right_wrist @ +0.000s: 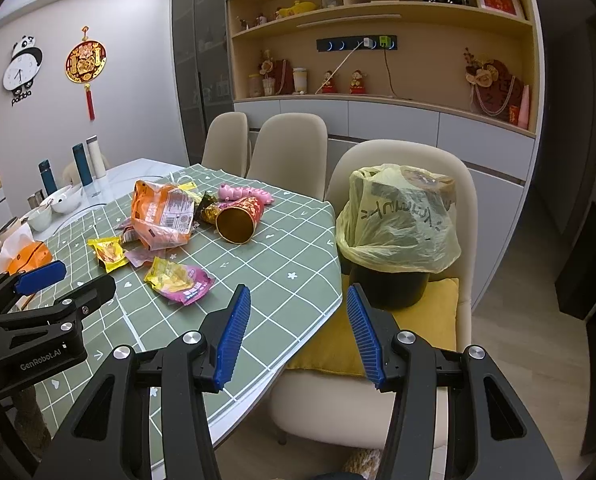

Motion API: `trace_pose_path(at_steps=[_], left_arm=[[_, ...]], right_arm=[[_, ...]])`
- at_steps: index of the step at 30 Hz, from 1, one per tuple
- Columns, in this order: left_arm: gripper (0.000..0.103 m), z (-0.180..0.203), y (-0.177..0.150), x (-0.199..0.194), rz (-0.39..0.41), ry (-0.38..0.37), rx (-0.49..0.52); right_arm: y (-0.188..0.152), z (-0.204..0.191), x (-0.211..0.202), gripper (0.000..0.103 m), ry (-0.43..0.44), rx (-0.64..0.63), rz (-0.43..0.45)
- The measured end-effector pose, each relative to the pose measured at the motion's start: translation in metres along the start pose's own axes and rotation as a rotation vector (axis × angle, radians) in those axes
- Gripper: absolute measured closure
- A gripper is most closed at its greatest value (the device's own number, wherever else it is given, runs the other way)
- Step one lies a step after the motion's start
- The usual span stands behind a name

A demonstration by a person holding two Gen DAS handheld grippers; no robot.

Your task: Collect trash

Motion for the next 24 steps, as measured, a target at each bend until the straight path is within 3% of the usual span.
trace_pose_path(at_steps=[24], left_arm=[[0.026, -0.009, 0.001, 0.0, 0.008, 0.025, -0.015]], right_arm=[[-0.001, -0.005, 0.007, 0.056, 0.052, -0.007, -0.019]])
Point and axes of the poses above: each gripper's, at about its wrist camera, not at the fingertips, and x roughly the way its jaws point, z to its right, y to its top, the point moved 1 cm from there along x, roughly the way its jaws point, and after that the axes turned 3 degrees about -x, right-handed, at the moved point
